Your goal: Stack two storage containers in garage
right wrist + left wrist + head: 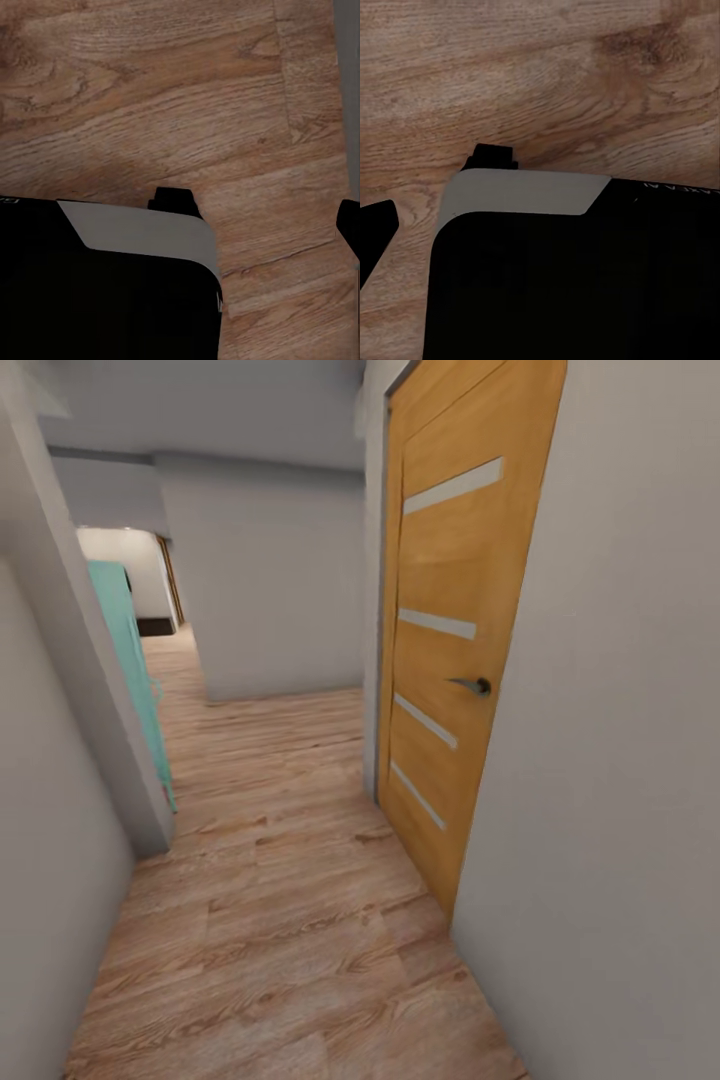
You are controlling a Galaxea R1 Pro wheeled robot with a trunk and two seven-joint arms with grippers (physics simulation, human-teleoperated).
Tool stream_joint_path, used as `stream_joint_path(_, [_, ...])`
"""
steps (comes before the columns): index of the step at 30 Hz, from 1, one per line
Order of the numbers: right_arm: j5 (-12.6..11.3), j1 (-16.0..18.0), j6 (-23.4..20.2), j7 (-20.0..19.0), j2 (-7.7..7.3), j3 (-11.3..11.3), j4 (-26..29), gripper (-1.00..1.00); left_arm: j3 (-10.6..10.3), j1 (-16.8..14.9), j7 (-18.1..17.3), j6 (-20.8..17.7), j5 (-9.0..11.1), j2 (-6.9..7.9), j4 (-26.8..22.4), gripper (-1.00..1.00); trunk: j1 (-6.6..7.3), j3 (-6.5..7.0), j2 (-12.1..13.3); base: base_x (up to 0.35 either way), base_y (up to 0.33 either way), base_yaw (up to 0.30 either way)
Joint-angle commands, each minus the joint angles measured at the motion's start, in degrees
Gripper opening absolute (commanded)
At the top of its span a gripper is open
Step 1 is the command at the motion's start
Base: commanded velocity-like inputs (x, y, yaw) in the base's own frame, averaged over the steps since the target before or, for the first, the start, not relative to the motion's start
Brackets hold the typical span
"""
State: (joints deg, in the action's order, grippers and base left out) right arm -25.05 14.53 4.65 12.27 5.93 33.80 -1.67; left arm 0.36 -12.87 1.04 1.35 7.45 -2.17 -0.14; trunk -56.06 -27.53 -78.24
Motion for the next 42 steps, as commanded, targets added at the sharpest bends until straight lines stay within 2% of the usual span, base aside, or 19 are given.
stream_joint_path(1, [-0.6,0.1,0.4,0.0,0.05,0.5,-0.2,1.0,0.0,0.0,0.1,0.1,0.5,-0.02,0.1,1.0,-0.03,-0.06,0.0,0.29,0.0,0.279])
stream_joint_path(26, [-0.6,0.1,0.4,0.0,-0.03,0.5,-0.2,1.0,0.0,-0.1,0.1,0.1,0.4,-0.03,0.1,1.0,-0.03,-0.06,0.0,0.291,0.0,0.277])
stream_joint_path(42, [-1.0,0.1,0.5,0.0,-0.13,0.5,-0.2,1.0,0.0,-0.1,0.1,0.1,0.5,0.06,0.1,1.0,-0.03,-0.06,0.0,0.32,0.0,0.026])
